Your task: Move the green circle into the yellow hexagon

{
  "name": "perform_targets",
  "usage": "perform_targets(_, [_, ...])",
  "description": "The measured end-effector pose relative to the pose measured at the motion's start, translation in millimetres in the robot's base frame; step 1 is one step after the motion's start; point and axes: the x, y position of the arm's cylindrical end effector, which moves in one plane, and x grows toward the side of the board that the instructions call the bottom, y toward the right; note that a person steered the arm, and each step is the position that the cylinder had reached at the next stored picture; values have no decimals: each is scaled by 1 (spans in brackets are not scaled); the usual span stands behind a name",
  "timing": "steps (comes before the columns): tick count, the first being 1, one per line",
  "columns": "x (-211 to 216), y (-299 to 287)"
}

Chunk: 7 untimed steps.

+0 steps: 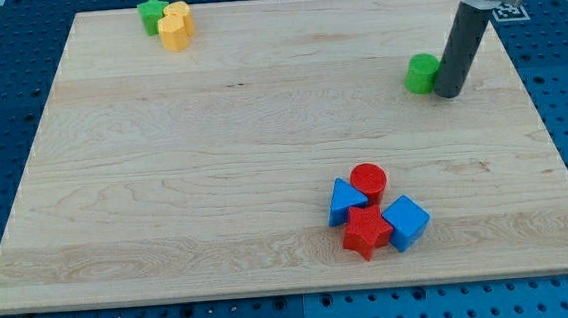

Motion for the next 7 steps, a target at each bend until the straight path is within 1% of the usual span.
perform_targets(3, [-49,-31])
perform_targets(5, [-76,-69])
perform_targets(7, [-78,-116])
